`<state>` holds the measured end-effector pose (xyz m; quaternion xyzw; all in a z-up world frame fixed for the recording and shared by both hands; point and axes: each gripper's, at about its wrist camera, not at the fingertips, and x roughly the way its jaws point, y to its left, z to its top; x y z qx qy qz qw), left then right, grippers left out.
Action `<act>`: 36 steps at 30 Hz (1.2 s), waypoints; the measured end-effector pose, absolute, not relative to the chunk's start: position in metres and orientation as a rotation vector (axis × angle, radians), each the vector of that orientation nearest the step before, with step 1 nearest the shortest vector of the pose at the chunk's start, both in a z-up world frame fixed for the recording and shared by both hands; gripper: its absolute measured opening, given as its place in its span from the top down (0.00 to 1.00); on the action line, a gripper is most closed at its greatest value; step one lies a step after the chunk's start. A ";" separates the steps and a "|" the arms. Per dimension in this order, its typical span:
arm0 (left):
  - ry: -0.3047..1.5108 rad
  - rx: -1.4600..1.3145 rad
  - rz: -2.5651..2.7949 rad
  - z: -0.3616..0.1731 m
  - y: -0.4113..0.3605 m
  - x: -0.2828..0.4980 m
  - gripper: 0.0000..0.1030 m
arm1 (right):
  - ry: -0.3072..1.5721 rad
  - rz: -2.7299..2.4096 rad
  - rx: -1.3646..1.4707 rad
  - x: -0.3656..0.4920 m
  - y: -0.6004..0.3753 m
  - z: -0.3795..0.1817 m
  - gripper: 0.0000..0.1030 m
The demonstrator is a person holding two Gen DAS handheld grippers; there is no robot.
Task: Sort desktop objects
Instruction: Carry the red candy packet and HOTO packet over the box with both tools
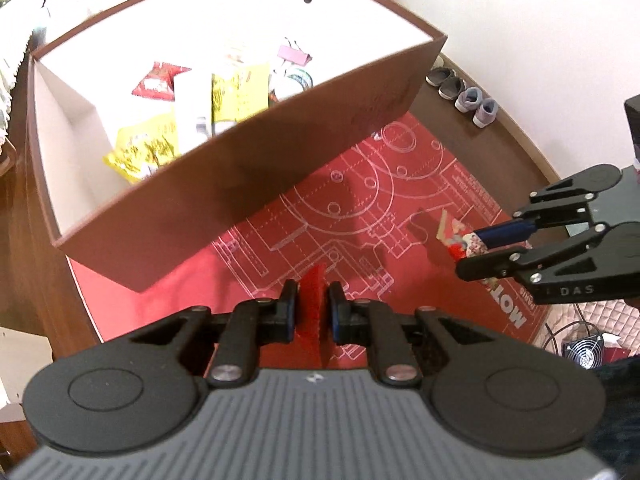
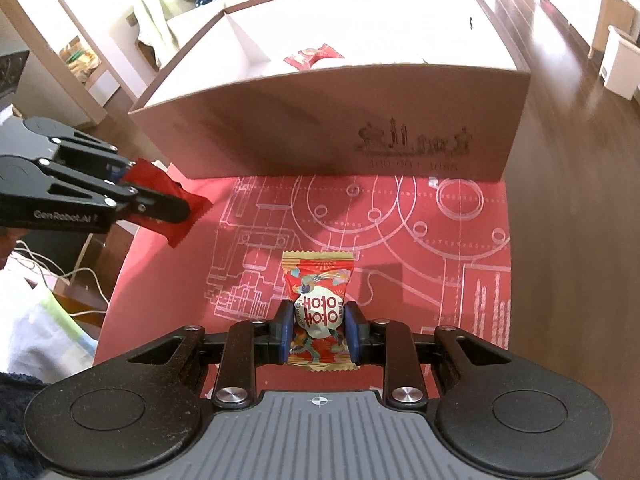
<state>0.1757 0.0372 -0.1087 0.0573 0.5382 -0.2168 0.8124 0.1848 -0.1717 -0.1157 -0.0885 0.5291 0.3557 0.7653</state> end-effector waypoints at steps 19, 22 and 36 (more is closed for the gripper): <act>1.023 0.115 -0.430 -0.043 0.056 0.196 0.88 | 1.023 0.847 -0.221 0.240 -0.138 -0.053 0.75; 1.002 0.127 -0.419 -0.034 0.058 0.202 0.88 | 0.998 0.860 -0.220 0.251 -0.126 -0.044 0.75; 0.940 0.134 -0.350 -0.013 0.079 0.248 0.88 | 0.980 0.883 -0.219 0.311 -0.083 -0.041 0.75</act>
